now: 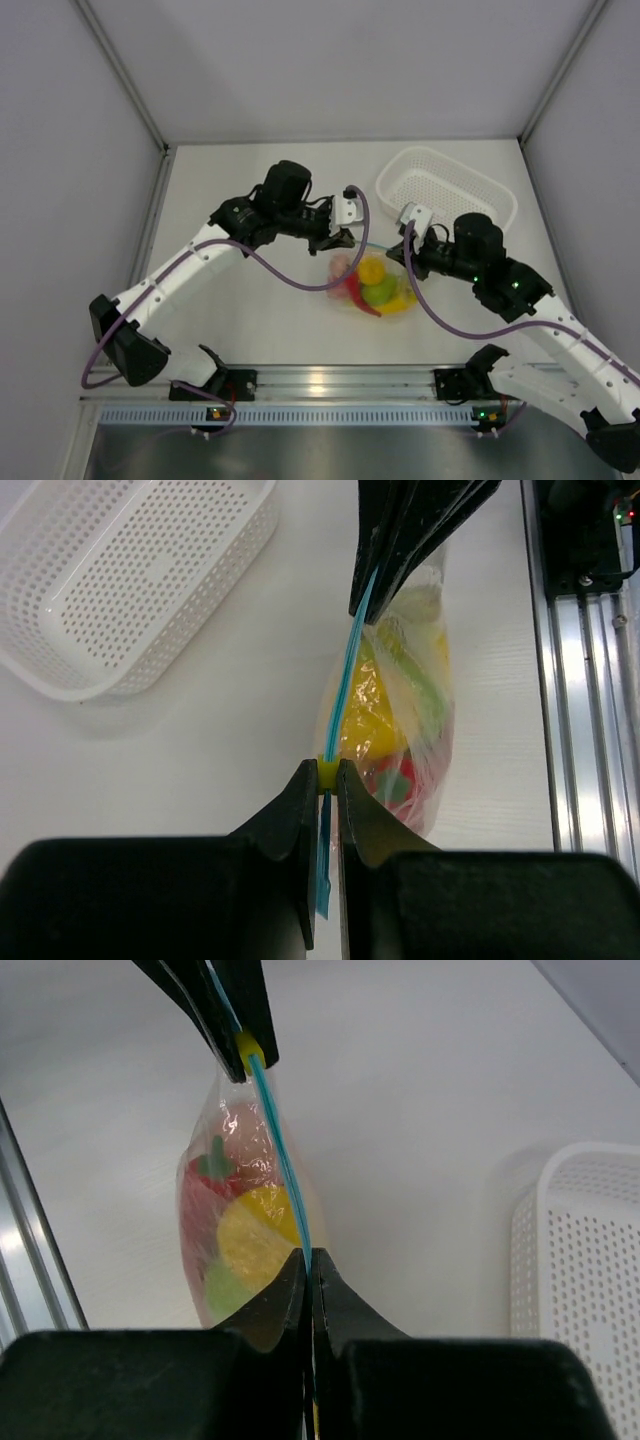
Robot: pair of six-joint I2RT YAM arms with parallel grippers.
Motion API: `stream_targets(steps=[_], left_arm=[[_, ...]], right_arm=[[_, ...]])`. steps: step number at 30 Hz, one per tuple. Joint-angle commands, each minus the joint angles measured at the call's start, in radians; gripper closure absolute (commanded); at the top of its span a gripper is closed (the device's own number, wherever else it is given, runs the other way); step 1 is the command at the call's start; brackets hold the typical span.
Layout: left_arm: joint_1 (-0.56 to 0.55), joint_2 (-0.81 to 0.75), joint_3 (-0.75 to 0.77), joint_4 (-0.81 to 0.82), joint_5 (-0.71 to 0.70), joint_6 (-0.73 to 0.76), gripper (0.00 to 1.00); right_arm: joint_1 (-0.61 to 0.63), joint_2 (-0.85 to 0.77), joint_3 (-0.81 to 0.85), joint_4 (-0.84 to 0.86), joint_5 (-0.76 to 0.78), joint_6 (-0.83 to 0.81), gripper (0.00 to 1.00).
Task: Open the zip-top bag and remove the fake food
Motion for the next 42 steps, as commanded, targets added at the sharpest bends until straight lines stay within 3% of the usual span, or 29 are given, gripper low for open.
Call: stream_targets(steps=[1,8,11,12,15,18,21,26,32,38,42], left_arm=[[0.056,-0.053,-0.009,0.0,-0.101,-0.021,1.0],[0.125,-0.088,-0.039,-0.002,-0.138,-0.041,1.0],[0.133,-0.086,-0.035,-0.008,-0.141,-0.062,1.0],[0.133,-0.079,-0.027,-0.005,-0.121,-0.068,0.77],[0.13,-0.056,0.03,-0.005,0.004,-0.102,0.22],[0.122,-0.03,0.12,-0.003,0.094,-0.124,0.03],[0.096,0.007,0.223,-0.003,0.118,-0.139,0.02],[-0.021,0.091,0.333,-0.003,-0.021,-0.134,0.05],[-0.057,0.135,0.3,-0.003,0.061,-0.124,0.12],[-0.072,0.167,0.278,-0.005,0.026,-0.147,0.27],[-0.075,0.173,0.235,-0.005,0.051,-0.157,0.22]], right_arm=[[-0.003,-0.028,0.027,-0.009,0.162,0.031,1.0],[-0.003,-0.024,0.026,-0.005,0.211,0.059,1.0],[-0.003,-0.024,0.021,0.01,0.15,0.06,1.0],[-0.003,-0.031,0.019,0.03,0.113,0.056,1.0],[0.0,-0.06,-0.014,0.073,0.017,0.059,1.0],[0.01,-0.077,-0.039,0.081,-0.014,0.044,1.0],[0.027,-0.088,-0.04,0.06,-0.011,0.028,1.0],[0.048,-0.102,-0.042,0.067,-0.013,0.027,0.99],[0.059,-0.114,-0.046,0.083,-0.016,0.027,0.99],[0.073,-0.117,-0.05,0.083,-0.016,0.019,0.99],[0.076,-0.114,-0.051,0.09,0.009,0.019,0.99]])
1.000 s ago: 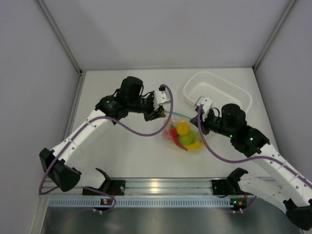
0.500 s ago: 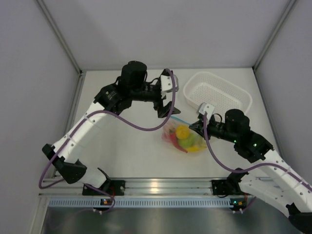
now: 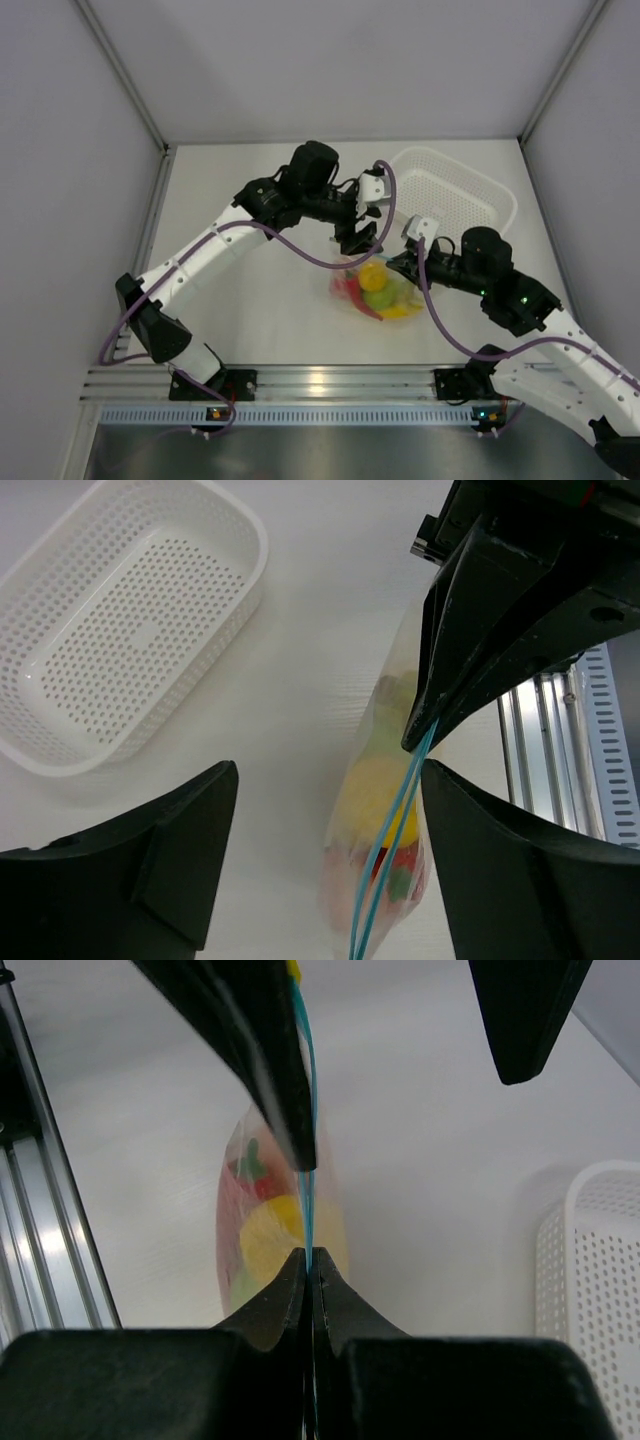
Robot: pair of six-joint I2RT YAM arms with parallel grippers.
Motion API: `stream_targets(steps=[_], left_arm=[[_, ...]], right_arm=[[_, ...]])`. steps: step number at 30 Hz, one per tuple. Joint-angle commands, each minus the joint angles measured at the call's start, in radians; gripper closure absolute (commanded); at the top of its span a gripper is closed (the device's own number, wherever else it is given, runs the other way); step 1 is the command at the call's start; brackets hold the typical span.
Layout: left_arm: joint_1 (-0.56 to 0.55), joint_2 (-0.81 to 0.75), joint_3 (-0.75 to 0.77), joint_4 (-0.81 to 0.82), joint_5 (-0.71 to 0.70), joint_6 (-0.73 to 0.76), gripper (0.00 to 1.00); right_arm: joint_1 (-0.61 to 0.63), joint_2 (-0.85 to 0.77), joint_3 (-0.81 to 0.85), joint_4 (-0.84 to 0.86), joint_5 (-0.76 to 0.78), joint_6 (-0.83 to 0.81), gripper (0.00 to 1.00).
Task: Open the zip-top bag and remove the fake food
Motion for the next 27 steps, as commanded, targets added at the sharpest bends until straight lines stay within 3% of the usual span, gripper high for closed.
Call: stream_targets(steps=[1,4,6,11,12,14,17,18,20,21,22,23,24,27], left_arm=[[-0.006,-0.005,-0.043,0.011,0.038,-0.009,0.16],[-0.014,-0.011,-0.075,-0.029,0.075,0.023,0.13],[-0.02,-0.002,-0.083,-0.057,0.074,0.035,0.19],[-0.036,0.033,-0.072,-0.061,-0.002,0.023,0.74],[-0.037,0.039,-0.069,-0.061,-0.009,0.023,0.94],[-0.039,0.041,-0.055,-0.061,-0.041,0.023,1.0],[-0.039,0.038,-0.035,-0.061,-0.113,0.005,1.0],[-0.037,0.033,-0.029,-0.061,-0.136,-0.004,1.0],[-0.039,0.029,-0.015,-0.06,-0.217,-0.038,1.0],[-0.039,0.024,-0.012,-0.06,-0.253,-0.053,1.0],[-0.039,0.021,-0.012,-0.054,-0.302,-0.099,1.0],[-0.039,0.018,-0.014,-0.042,-0.343,-0.124,1.0],[-0.039,0.009,-0.02,-0.035,-0.417,-0.17,1.0],[-0.039,-0.027,-0.067,0.0,-0.501,-0.257,1.0]], right_arm=[[0.016,-0.016,0.008,0.071,0.011,-0.016,1.0],[0.018,-0.014,0.012,0.077,0.034,-0.021,1.0],[0.019,-0.014,0.017,0.078,0.031,-0.026,1.0],[0.021,-0.016,0.014,0.111,0.012,-0.024,0.98],[0.021,-0.017,0.012,0.123,0.015,-0.021,0.98],[0.019,-0.016,0.011,0.131,0.031,-0.018,0.97],[0.021,-0.009,0.012,0.164,0.111,0.02,0.85],[0.019,-0.006,0.02,0.172,0.139,0.037,0.73],[0.019,-0.008,0.032,0.201,0.289,0.133,0.61],[0.021,-0.014,0.041,0.209,0.346,0.176,0.47],[0.021,-0.016,0.052,0.212,0.439,0.329,0.38],[0.019,-0.019,0.064,0.183,0.621,0.412,0.26],[0.019,-0.02,0.087,0.151,0.688,0.53,0.05],[0.015,-0.028,0.11,0.068,0.768,0.694,0.01]])
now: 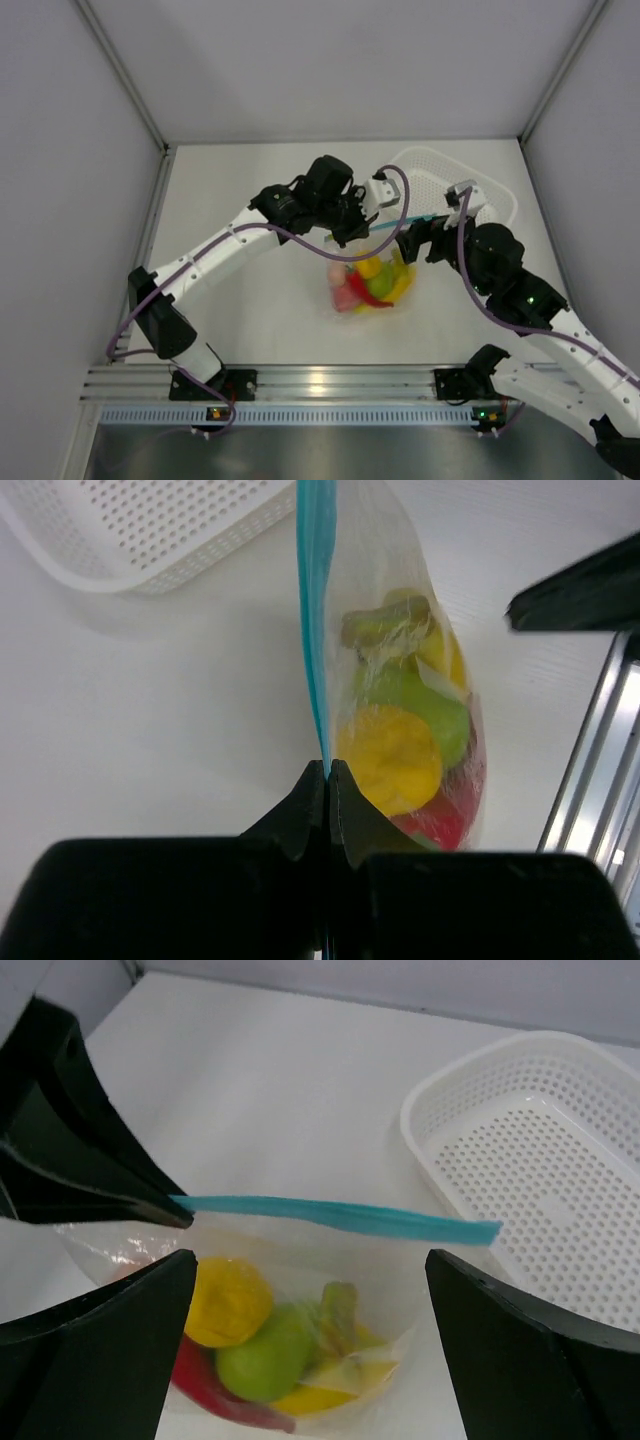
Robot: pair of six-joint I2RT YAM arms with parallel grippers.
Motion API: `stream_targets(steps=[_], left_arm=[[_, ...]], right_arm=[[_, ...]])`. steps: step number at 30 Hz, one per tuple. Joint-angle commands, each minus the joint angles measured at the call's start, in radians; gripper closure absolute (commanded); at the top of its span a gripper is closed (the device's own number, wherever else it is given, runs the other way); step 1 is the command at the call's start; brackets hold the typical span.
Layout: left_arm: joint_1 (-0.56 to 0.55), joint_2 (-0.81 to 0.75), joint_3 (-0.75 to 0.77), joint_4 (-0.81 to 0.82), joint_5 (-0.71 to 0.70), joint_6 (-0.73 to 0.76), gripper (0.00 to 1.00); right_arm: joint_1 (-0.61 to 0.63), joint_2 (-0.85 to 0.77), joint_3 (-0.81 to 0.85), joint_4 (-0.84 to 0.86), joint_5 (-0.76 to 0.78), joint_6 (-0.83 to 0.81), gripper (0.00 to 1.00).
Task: Open the zip-top bag and remove the fake food
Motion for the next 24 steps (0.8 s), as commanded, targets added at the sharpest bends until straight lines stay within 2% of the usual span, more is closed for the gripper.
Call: stream_targets(steps=[1,6,7,10,13,16,18,20,21,24], left_arm=[[-0.002,-0.079,-0.033,0.072,-0.188,-0.162,1.0],[-0.023,-0.23,-0.187,0.229,-0.372,-0.305,1.0],[-0.034,-0.256,-0.233,0.264,-0.445,-0.354,1.0],[-0.036,-0.339,-0.277,0.344,-0.536,-0.369,1.0],[-0.036,-0.362,-0.27,0.344,-0.552,-0.336,1.0],[-0.037,-0.379,-0.296,0.347,-0.458,-0.329,1.0],[-0.049,-0.382,-0.34,0.356,-0.447,-0.348,1.0],[-0.074,-0.395,-0.406,0.413,-0.47,-0.371,1.0],[-0.089,-0.4,-0.485,0.447,-0.513,-0.395,1.0],[-0.177,-0.411,-0.598,0.557,-0.655,-0.449,1.0]], right_arm=[[0.004,-0.028,0.068,-0.023,0.229,0.329,0.01],[0.002,-0.037,0.001,0.057,0.104,0.48,0.01],[0.002,-0.037,-0.013,0.081,0.067,0.525,0.01],[0.002,0.002,-0.03,0.134,0.045,0.587,0.01],[0.002,0.062,-0.005,0.131,0.045,0.604,0.01],[0.004,0.087,-0.017,0.175,0.048,0.645,0.01],[0.004,0.102,-0.039,0.189,0.055,0.688,0.01],[0.002,0.116,-0.047,0.194,0.051,0.701,0.02],[0.002,0.13,-0.053,0.192,0.05,0.722,0.04],[0.004,0.145,-0.085,0.204,0.044,0.747,0.05]])
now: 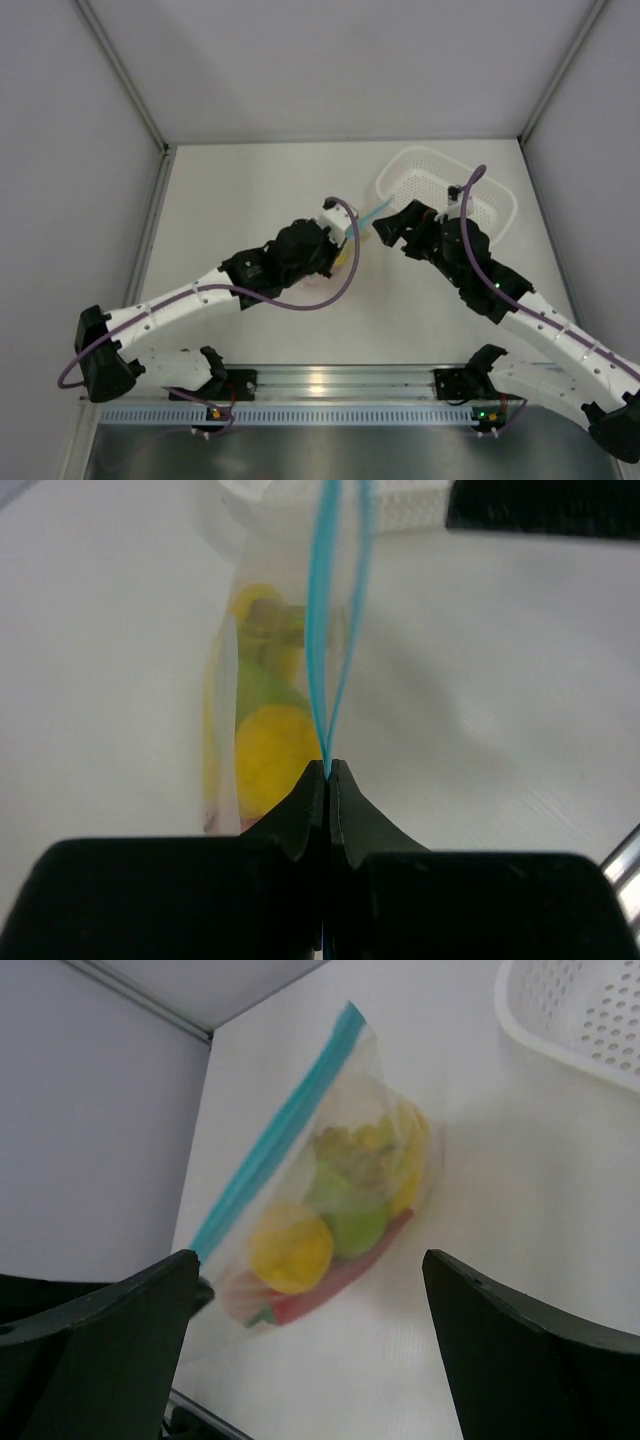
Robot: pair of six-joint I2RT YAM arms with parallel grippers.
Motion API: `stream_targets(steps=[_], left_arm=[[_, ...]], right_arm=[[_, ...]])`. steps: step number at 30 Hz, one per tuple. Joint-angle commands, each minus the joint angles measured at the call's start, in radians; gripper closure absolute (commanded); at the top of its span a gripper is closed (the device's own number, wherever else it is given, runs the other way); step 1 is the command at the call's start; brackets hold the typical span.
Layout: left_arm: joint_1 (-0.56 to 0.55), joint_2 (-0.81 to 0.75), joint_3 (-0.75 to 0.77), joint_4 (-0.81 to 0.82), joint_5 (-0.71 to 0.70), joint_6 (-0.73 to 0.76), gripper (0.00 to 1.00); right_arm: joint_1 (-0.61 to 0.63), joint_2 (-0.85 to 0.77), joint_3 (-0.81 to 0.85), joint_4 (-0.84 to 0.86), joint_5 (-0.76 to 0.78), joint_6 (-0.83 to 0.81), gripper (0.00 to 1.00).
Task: Open the zip-top bag and remove the fake food
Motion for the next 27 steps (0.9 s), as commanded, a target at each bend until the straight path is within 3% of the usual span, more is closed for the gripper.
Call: stream_targets(steps=[1,4,10,15,21,27], left_arm=[[-0.113,-0.007,-0.145,0.185,-0.17,-0.091,1.0],[-0.183,0.011,-0.207,0.246,-0.26,-0.149,1.0],[-0.233,0.082,-0.166,0.257,-0.359,-0.173,1.0],[-0.246,0.112,-0.122,0.257,-0.399,-0.186,1.0],[-0.272,0.158,-0.077,0.258,-0.438,-0.231,1.0],[-0.318,0.188,-0.065,0.307,-0.475,-0.23,1.0]], right_arm=[[0.004,0.013,-0.035,0.073,-0.004,0.073,0.06],[0.002,0.013,-0.064,0.064,0.007,0.092,0.09],[0.002,-0.036,-0.132,0.055,0.048,0.126,0.14],[0.005,-0.165,-0.191,0.0,0.039,0.127,0.17],[0.005,-0.336,-0.239,-0.142,0.152,0.129,0.21],[0.002,-0.337,-0.313,-0.047,0.165,0.141,0.32]])
